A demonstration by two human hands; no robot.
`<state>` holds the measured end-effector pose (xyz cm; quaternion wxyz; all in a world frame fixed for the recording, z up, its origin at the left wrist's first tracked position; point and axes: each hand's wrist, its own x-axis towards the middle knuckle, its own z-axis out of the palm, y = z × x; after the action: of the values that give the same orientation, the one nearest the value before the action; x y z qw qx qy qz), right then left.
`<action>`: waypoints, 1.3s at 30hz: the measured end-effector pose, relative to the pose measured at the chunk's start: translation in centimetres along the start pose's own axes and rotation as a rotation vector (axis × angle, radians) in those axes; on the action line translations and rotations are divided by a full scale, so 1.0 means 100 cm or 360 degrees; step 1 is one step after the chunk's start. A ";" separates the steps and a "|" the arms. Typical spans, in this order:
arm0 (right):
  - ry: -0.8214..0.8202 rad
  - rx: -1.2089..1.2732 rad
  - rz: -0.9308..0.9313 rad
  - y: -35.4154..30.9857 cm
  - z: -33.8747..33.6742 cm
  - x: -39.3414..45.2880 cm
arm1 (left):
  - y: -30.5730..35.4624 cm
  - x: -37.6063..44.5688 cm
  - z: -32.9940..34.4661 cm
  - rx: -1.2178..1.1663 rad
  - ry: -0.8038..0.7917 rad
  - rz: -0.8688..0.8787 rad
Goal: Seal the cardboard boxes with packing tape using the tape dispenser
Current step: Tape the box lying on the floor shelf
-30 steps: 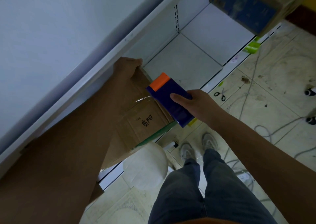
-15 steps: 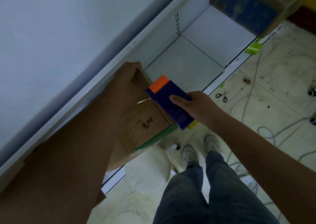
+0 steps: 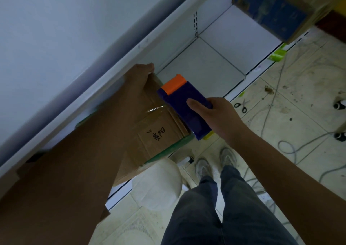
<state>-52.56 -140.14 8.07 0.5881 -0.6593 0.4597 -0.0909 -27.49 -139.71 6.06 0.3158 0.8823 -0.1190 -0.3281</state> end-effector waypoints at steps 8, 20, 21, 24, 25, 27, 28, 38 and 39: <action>-0.0072 0.0021 0.0089 0.014 0.001 0.003 | 0.002 0.003 0.004 0.0032 0.0103 -0.0040; -0.0100 0.0051 0.0071 0.014 0.005 0.011 | -0.005 0.001 0.001 -0.0095 -0.0082 -0.0135; -0.0110 0.0049 0.0076 0.014 0.005 0.011 | -0.003 0.003 0.001 0.0008 -0.0078 -0.0116; -0.0125 0.0047 0.0102 0.016 0.005 0.013 | -0.006 0.010 0.003 0.0144 -0.0001 -0.0020; -0.0127 0.0042 0.0105 0.017 0.005 0.013 | -0.009 0.011 0.004 0.0173 0.0026 -0.0009; -0.0125 0.0031 0.0106 0.018 0.006 0.014 | -0.012 0.016 0.005 0.0245 0.0040 -0.0020; -0.0123 0.0025 0.0107 0.018 0.006 0.014 | -0.011 0.016 0.004 0.0271 0.0040 -0.0040; -0.0134 0.0016 0.0116 0.023 0.010 0.012 | -0.011 0.001 -0.010 0.0494 0.0261 0.0403; -0.0126 0.0019 0.0120 0.024 0.011 0.013 | -0.013 -0.002 -0.005 0.0483 0.0246 0.0685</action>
<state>-52.32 -140.03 5.18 0.6128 -0.6409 0.4600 -0.0452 -27.33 -138.40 5.60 0.2507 0.8964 -0.3271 -0.1635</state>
